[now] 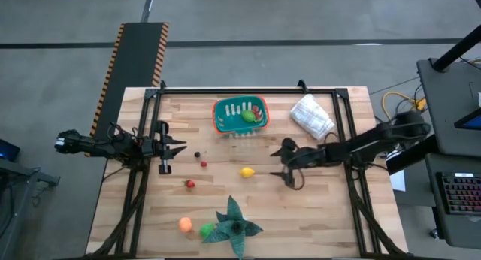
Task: Pick and placing Produce into tupperware
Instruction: Put the yellow lemon toy into the bin
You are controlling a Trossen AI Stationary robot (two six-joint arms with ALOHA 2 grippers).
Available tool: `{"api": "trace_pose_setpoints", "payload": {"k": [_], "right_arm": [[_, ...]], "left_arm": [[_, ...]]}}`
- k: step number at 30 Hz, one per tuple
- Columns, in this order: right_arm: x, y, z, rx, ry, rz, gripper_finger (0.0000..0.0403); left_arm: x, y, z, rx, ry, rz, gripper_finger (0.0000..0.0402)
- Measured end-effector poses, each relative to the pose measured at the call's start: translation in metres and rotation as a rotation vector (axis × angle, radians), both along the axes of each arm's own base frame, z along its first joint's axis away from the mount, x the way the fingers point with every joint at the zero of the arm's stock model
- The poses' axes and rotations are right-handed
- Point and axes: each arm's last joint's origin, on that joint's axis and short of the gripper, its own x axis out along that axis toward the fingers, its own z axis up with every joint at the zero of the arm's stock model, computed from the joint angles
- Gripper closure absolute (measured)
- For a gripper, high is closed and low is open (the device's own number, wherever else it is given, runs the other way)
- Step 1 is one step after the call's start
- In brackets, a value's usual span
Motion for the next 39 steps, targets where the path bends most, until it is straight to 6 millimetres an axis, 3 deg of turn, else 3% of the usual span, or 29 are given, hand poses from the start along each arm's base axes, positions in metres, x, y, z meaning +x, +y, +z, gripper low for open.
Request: {"api": "trace_pose_setpoints", "payload": {"k": [16,39], "right_arm": [[0.046,0.008,-0.039,-0.02,0.072,0.02,0.0078],[0.079,0.014,-0.048,-0.041,-0.063,0.066,0.0078]], "left_arm": [[0.0,0.0,0.0,0.0,0.0,0.0,0.0356],[0.001,0.0,-0.001,0.002,0.009,0.0,0.0356]]}}
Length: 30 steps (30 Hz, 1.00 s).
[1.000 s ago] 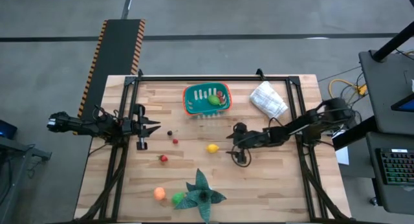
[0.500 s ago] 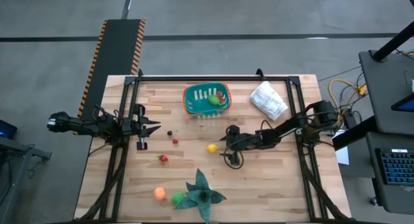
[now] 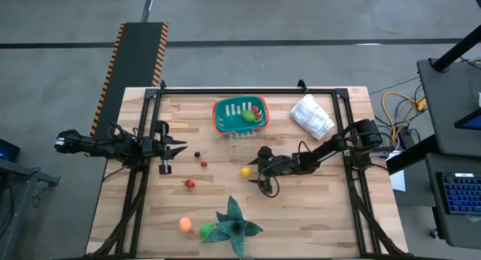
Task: Pick and placing Produce into tupperware
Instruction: Put the yellow lemon toy into the bin
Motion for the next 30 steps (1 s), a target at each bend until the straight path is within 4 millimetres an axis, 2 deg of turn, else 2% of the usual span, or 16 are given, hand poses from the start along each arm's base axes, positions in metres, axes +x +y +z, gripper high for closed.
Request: {"api": "trace_pose_setpoints", "payload": {"k": [10,30], "right_arm": [[0.018,0.003,-0.012,-0.025,0.018,0.01,0.0078],[0.02,0.001,-0.01,-0.024,0.016,0.0,0.0078]], "left_arm": [[0.0,0.0,0.0,0.001,0.005,0.0,0.0356],[0.0,0.0,0.0,0.001,0.003,0.0,0.0356]]}}
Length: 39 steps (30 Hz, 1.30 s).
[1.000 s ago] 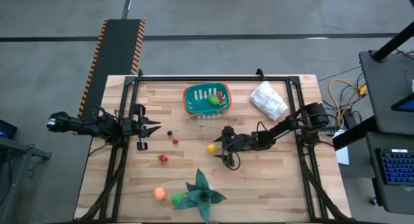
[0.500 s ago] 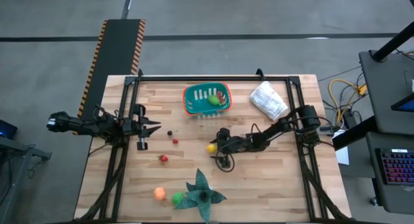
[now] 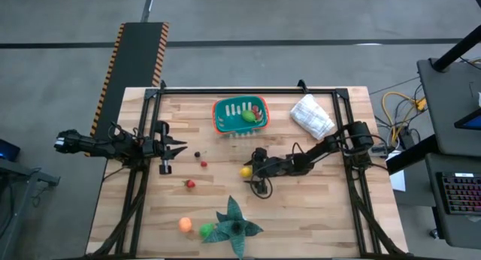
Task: Pick and placing Produce into tupperware
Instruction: Put the yellow lemon toy into the bin
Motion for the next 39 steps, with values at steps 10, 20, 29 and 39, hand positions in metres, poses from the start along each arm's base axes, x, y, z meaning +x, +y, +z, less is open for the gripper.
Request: {"api": "trace_pose_setpoints", "payload": {"k": [10,20,29,39], "right_arm": [[-0.0001,-0.0001,-0.0001,0.0,0.0,-0.002,0.0083],[-0.0001,0.0,0.0002,-0.002,-0.001,0.0,0.0191],[-0.0001,-0.0001,0.0004,-0.012,-0.001,0.005,0.0209],[0.0002,-0.0007,0.0061,-0.045,-0.023,-0.003,0.0212]], "left_arm": [[0.0,0.0,0.0,0.0,0.0,0.0,0.0356],[0.0,0.0,0.0,0.0,0.0,0.0,0.0356],[0.0002,0.0,-0.0003,0.001,0.003,0.0,0.0356],[0.0002,-0.0001,-0.0003,0.001,0.003,0.0,0.0356]]}}
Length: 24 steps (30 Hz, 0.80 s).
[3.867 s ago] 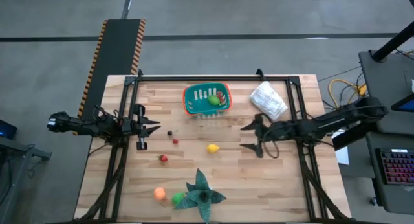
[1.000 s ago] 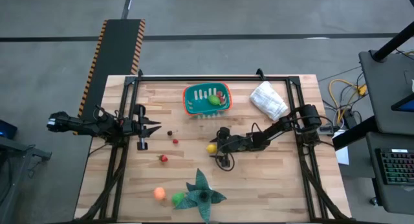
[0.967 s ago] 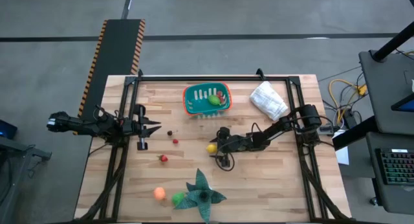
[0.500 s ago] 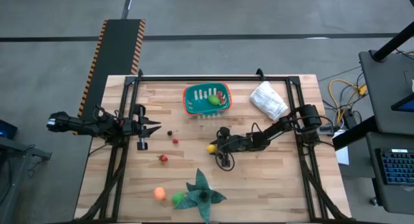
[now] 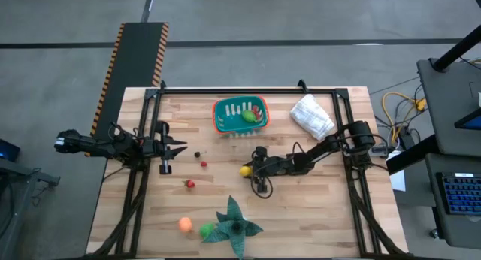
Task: Pick and placing Produce into tupperware
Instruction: Put the yellow lemon toy into the bin
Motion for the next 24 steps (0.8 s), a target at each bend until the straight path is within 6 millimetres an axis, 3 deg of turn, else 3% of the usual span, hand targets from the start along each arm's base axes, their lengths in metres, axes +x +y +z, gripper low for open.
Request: {"api": "trace_pose_setpoints", "payload": {"k": [5,15,24], "right_arm": [[0.0,0.0,0.012,0.001,-0.03,0.002,0.0212],[-0.011,-0.004,0.055,-0.114,-0.064,-0.033,0.0212],[-0.028,-0.008,0.109,-0.23,-0.186,-0.033,0.0212]], "left_arm": [[0.0,0.0,0.0,0.0,0.001,0.0,0.0356],[0.0,0.0,0.0,0.001,0.004,0.0,0.0356],[0.0,0.0,0.0,0.001,0.003,0.0,0.0356]]}}
